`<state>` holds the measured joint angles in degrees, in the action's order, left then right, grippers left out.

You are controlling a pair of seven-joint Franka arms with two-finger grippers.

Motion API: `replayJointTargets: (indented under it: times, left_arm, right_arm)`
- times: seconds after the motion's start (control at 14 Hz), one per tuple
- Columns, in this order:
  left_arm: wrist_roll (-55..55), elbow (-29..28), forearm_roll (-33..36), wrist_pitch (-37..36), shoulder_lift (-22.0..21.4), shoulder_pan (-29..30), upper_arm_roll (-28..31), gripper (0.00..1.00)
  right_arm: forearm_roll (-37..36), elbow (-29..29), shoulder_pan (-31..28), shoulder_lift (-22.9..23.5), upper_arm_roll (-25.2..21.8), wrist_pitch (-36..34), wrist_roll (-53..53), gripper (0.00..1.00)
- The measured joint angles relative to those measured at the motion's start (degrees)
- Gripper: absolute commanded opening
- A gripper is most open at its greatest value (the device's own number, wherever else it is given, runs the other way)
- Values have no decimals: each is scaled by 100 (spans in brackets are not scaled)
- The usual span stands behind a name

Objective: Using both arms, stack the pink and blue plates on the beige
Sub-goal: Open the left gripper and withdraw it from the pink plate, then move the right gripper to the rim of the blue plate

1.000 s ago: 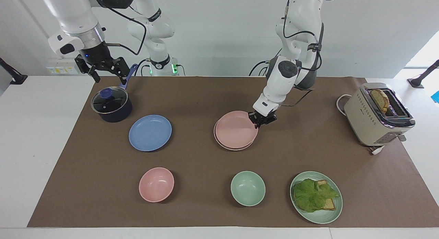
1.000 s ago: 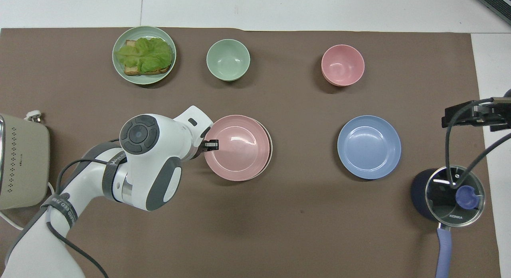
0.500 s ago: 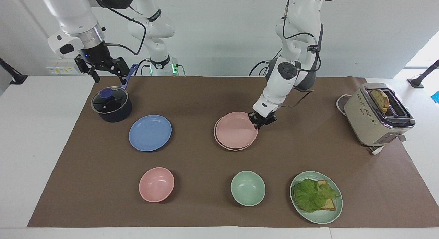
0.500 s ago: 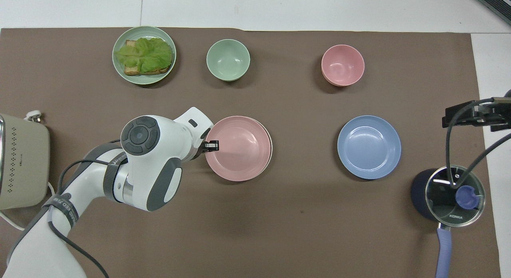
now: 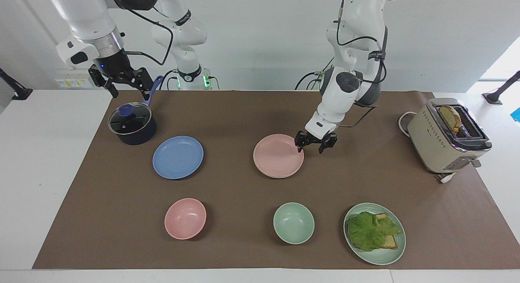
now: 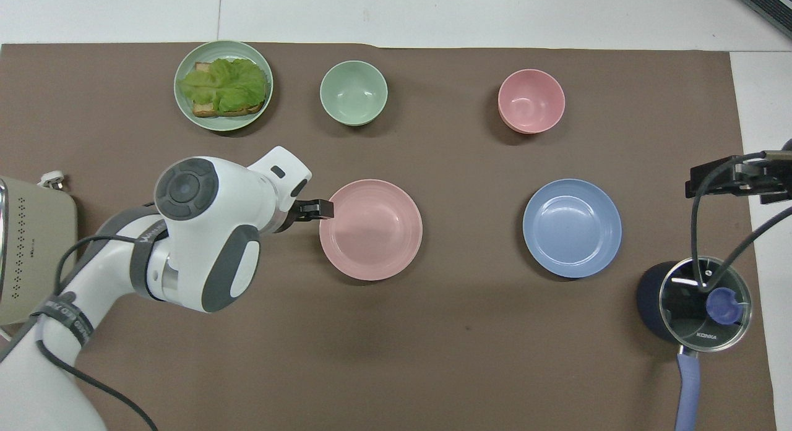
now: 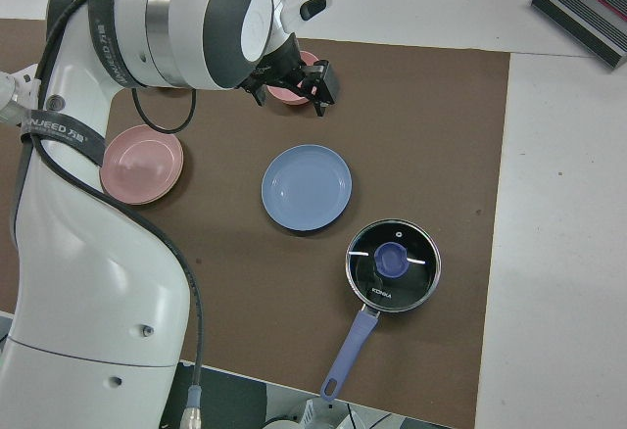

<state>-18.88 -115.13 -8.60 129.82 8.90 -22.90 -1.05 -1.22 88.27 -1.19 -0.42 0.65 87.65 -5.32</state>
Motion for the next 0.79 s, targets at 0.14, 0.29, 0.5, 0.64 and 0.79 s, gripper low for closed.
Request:
replayJointTargets:
  times: [0.14, 0.29, 0.5, 0.64, 0.79]
  left_arm:
    - [47, 531, 312, -767, -188, 441, 35, 100]
    - [330, 753, 386, -1302, -479, 859, 55, 100]
    - [1015, 818, 469, -1953, -833, 1352, 72, 100]
    - [1448, 896, 485, -2197, -968, 1644, 76, 100]
    - [1824, 1055, 487, -2526, -1058, 1879, 83, 100]
  right_arm:
    - [0, 0, 0, 0, 0, 0, 0, 100]
    - [0, 0, 0, 0, -1, 0, 0, 100]
    - [0, 0, 0, 0, -1, 11, 0, 100]
    - [0, 0, -19, 0, -4, 33, 0, 100]
    - [0, 0, -50, 0, -4, 42, 0, 100]
